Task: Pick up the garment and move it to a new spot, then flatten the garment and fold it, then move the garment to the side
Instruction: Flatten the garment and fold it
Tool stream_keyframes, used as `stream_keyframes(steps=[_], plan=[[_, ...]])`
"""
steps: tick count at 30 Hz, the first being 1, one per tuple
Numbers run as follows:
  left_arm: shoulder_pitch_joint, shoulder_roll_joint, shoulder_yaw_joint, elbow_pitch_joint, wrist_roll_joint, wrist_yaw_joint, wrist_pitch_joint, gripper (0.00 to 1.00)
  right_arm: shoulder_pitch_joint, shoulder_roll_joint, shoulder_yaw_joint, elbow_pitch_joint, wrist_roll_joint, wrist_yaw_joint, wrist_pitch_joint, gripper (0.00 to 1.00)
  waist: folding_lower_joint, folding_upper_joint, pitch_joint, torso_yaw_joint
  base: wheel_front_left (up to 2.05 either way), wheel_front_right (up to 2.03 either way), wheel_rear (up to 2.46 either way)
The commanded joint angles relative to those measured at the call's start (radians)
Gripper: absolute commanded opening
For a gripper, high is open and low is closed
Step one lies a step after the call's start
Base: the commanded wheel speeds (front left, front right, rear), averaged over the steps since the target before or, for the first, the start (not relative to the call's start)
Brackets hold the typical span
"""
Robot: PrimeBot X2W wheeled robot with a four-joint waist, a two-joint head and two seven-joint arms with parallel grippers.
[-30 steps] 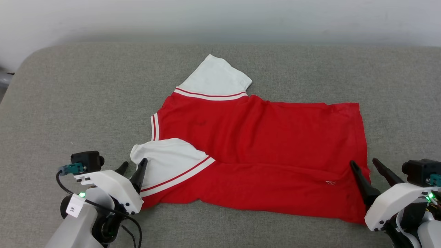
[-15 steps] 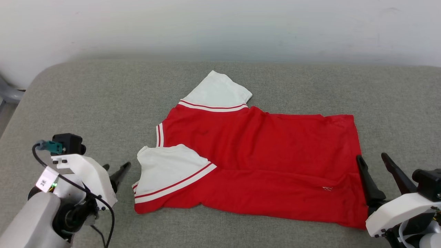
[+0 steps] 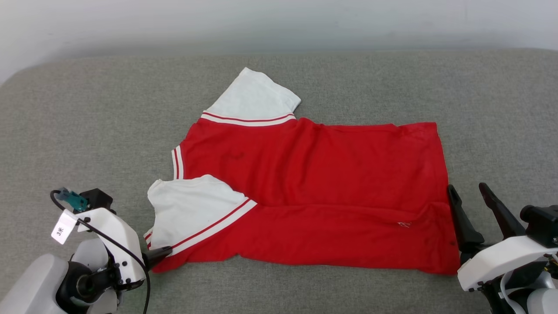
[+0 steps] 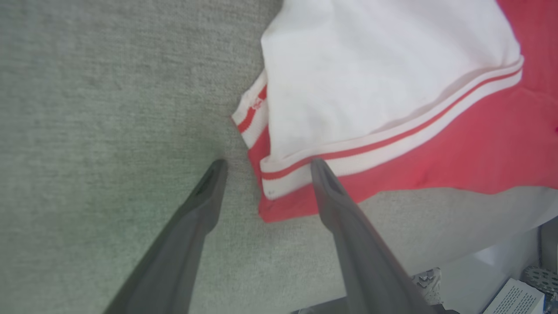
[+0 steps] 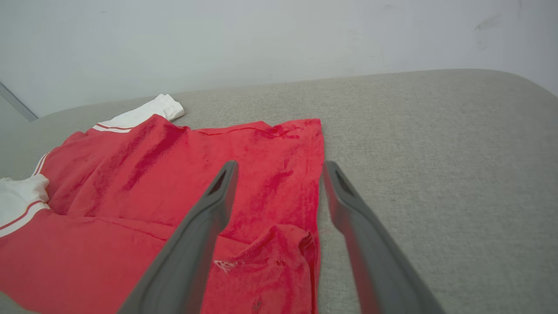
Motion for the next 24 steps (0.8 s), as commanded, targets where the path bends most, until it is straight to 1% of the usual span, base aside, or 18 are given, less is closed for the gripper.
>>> stream_keyframes(steps=[1, 6, 8, 9, 12, 15, 17, 20, 24], plan=[[0.007, -0.007, -0.004, 0.011, 0.0, 0.0, -0.002, 1.0, -0.012, 0.005, -0.001, 0.0, 0.001, -0.001, 0.001, 1.0, 0.0, 0.0, 0.018, -0.012, 0.0, 0.0, 0.0], [0.016, -0.067, -0.031, 0.082, -0.017, -0.025, -0.01, 1.0, -0.018, 0.005, -0.01, 0.008, 0.008, -0.001, 0.017, 1.0, 0.0, 0.0, 0.033, -0.019, 0.0, 0.0, 0.0], [0.016, -0.095, -0.048, 0.102, -0.023, -0.041, -0.01, 0.22, -0.019, 0.004, -0.017, 0.011, 0.014, -0.001, 0.025, 1.0, 0.0, 0.0, 0.037, -0.019, 0.0, 0.0, 0.0], [0.018, -0.104, -0.056, 0.111, -0.021, -0.048, -0.012, 0.0, -0.018, 0.003, -0.023, 0.014, 0.015, -0.001, 0.03, 1.0, 0.0, 0.0, 0.037, -0.018, 0.0, 0.0, 0.0], [0.014, -0.12, -0.066, 0.127, -0.015, -0.072, -0.031, 0.0, -0.013, -0.007, -0.041, 0.015, 0.028, -0.001, 0.057, 1.0, 0.0, 0.0, 0.036, -0.013, 0.0, 0.0, 0.0], [0.002, -0.116, -0.065, 0.138, 0.001, -0.096, -0.063, 0.0, 0.0, -0.016, -0.067, 0.012, 0.048, -0.001, 0.104, 1.0, 0.0, 0.0, 0.025, -0.004, 0.0, 0.0, 0.0], [-0.003, -0.113, -0.06, 0.136, 0.012, -0.106, -0.084, 0.0, 0.009, -0.034, -0.084, 0.012, 0.058, -0.001, 0.151, 1.0, 0.0, 0.0, 0.014, 0.001, 0.0, 0.0, 0.0], [-0.004, -0.101, -0.05, 0.107, 0.03, -0.106, -0.116, 0.0, 0.024, -0.057, -0.103, 0.012, 0.078, -0.001, 0.272, 1.0, 0.0, 0.0, -0.001, 0.008, 0.0, 0.0, 0.0], [0.009, -0.075, -0.035, 0.046, 0.05, -0.089, -0.153, 0.0, 0.042, -0.092, -0.103, -0.006, 0.097, -0.001, 0.463, 1.0, 0.0, 0.0, -0.013, 0.017, 0.0, 0.0, 0.0]])
